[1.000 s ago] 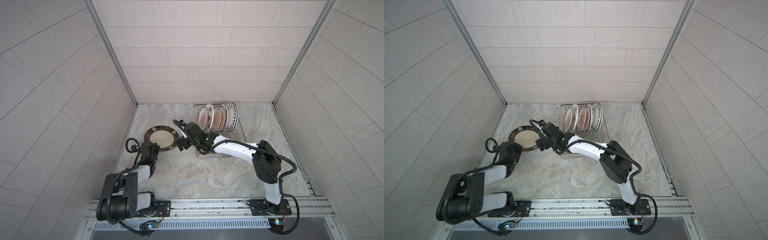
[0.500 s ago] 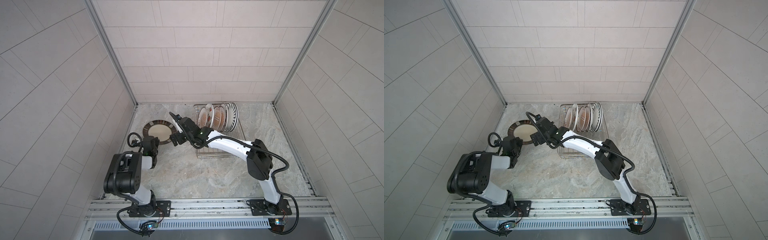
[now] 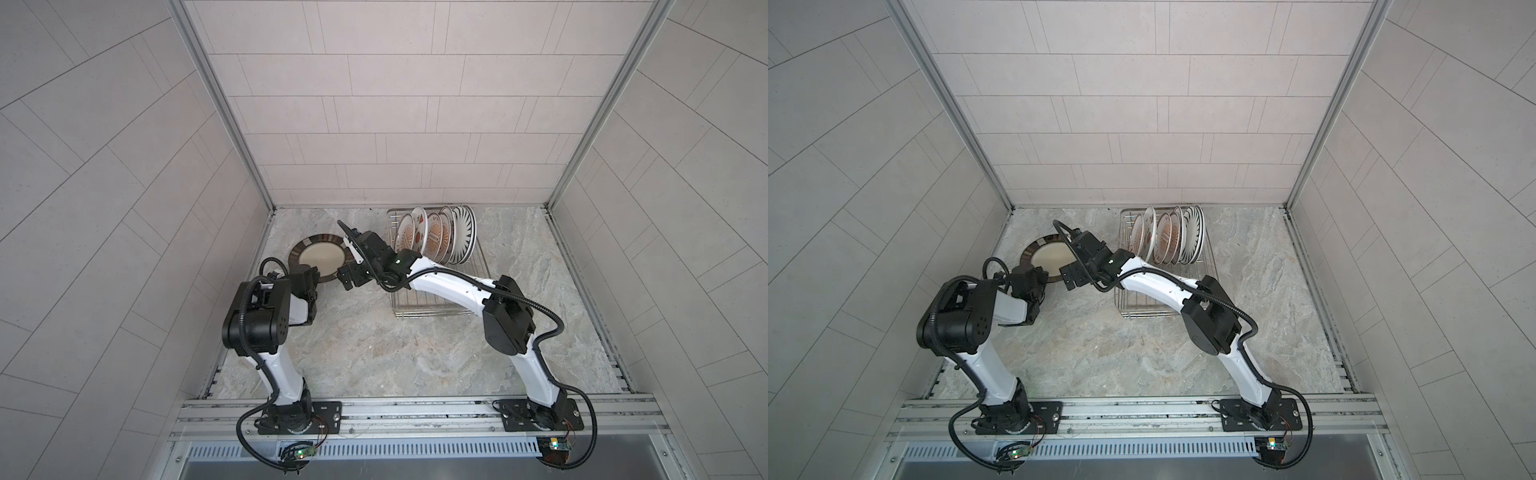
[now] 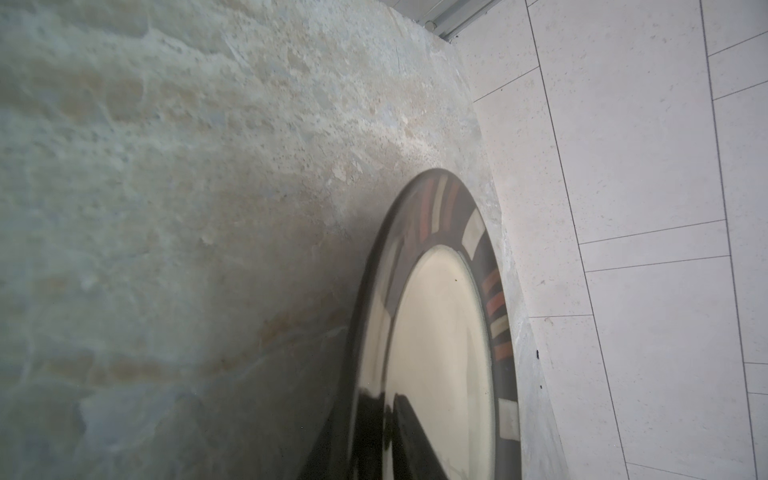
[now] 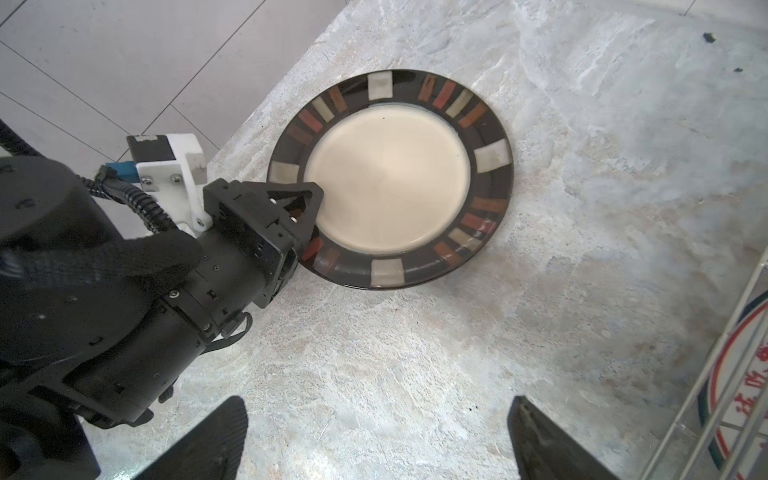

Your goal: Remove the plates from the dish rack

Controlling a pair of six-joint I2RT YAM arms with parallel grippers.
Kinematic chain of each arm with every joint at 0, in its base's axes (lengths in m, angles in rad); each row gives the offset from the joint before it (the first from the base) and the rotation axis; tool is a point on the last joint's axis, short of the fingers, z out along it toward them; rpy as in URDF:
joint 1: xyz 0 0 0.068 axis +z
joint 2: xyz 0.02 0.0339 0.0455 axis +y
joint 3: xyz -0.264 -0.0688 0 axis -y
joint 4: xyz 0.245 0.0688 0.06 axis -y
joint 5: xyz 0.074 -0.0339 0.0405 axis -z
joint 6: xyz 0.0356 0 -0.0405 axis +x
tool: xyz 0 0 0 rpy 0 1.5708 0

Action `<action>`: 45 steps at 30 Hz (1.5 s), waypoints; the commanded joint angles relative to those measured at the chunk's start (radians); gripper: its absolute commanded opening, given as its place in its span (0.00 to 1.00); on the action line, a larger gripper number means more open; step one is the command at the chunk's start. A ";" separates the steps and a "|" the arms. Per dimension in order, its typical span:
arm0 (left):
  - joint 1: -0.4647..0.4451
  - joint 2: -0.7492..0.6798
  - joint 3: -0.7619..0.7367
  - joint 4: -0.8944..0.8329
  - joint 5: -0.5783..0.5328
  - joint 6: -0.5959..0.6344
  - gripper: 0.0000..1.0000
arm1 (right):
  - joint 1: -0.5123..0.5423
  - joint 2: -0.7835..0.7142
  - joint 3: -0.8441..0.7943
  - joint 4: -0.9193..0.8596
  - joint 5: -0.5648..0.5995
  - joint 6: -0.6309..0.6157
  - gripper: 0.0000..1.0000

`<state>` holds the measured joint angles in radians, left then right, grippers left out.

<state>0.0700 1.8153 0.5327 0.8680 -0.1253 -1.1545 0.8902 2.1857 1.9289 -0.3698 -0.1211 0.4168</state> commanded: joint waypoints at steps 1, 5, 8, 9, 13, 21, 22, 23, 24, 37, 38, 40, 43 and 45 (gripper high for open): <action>0.002 0.026 0.043 0.069 -0.015 0.008 0.25 | -0.006 0.017 -0.003 0.010 -0.024 0.008 1.00; 0.002 0.071 0.072 0.078 -0.020 0.005 0.28 | -0.015 0.025 -0.015 0.026 -0.029 0.018 1.00; 0.002 0.097 0.093 0.081 -0.021 0.000 0.28 | -0.026 0.039 -0.012 0.042 -0.036 0.043 1.00; 0.002 0.104 0.100 0.079 -0.020 -0.001 0.28 | -0.029 0.044 -0.005 0.042 -0.044 0.046 1.00; 0.002 0.110 0.114 0.070 -0.028 -0.001 0.30 | -0.028 0.045 -0.001 0.049 -0.095 0.045 1.00; 0.002 0.135 0.123 0.091 -0.019 -0.004 0.46 | -0.034 0.015 -0.044 0.049 -0.045 0.045 1.00; 0.002 0.133 0.122 0.091 -0.021 -0.002 0.49 | -0.036 0.008 -0.052 0.051 -0.046 0.043 1.00; 0.001 0.130 0.125 0.088 -0.022 0.003 0.51 | -0.037 -0.001 -0.069 0.064 -0.043 0.039 1.00; 0.002 0.129 0.130 0.076 -0.027 0.006 0.51 | -0.039 -0.009 -0.083 0.075 -0.043 0.033 1.00; -0.001 0.103 0.109 0.038 -0.053 -0.011 0.81 | -0.037 -0.108 -0.168 0.139 0.019 -0.081 0.95; 0.001 0.096 0.103 0.035 -0.054 -0.011 0.87 | -0.035 -0.121 -0.180 0.146 0.023 -0.087 0.96; 0.001 0.086 0.091 0.037 -0.061 -0.007 0.92 | -0.033 -0.147 -0.202 0.157 0.030 -0.100 0.96; 0.002 0.054 0.071 0.025 -0.073 -0.001 1.00 | -0.028 -0.195 -0.240 0.179 0.045 -0.118 0.97; -0.001 0.020 0.047 0.010 -0.088 0.003 1.00 | -0.024 -0.230 -0.273 0.191 0.069 -0.129 0.98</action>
<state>0.0700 1.8763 0.6205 0.9394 -0.1658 -1.1614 0.8577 2.0350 1.6821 -0.2165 -0.0998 0.3225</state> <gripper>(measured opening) 0.997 0.980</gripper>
